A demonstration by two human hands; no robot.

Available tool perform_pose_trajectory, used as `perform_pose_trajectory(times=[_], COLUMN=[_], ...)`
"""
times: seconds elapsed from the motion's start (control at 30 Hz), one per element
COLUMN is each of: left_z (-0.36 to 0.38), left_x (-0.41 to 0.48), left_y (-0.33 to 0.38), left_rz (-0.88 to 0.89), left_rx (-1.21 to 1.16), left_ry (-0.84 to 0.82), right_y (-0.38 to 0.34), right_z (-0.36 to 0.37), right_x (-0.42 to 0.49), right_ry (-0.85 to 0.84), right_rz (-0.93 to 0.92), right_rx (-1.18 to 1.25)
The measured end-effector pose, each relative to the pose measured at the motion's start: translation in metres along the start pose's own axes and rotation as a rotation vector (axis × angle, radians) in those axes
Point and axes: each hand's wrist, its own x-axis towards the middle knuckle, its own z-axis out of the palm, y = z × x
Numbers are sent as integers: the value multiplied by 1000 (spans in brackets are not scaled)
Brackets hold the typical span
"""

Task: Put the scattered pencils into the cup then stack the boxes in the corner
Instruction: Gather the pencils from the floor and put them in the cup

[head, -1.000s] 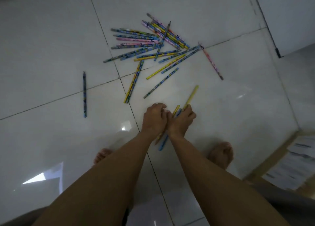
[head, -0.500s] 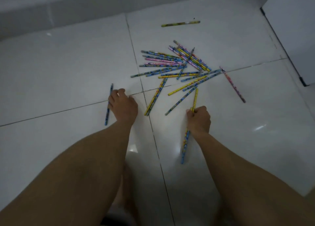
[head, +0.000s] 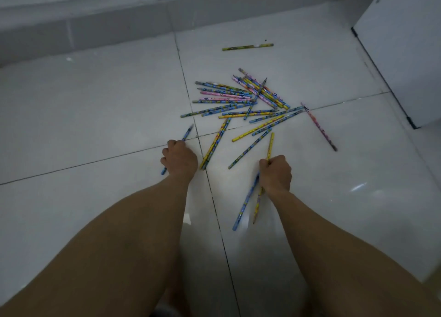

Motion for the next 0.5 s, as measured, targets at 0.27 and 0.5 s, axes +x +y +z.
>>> perform_pose_trajectory(times=[0.27,0.5], left_z=[21,33], left_x=[-9,-22], left_y=[28,49], left_rz=[321,437], left_rx=[-37,4], left_ry=[-115,-133], right_y=[8,2], right_z=[-7,-1], right_x=[-3,-6], right_ry=[56,140], right_rz=[78,33], right_rx=[56,175])
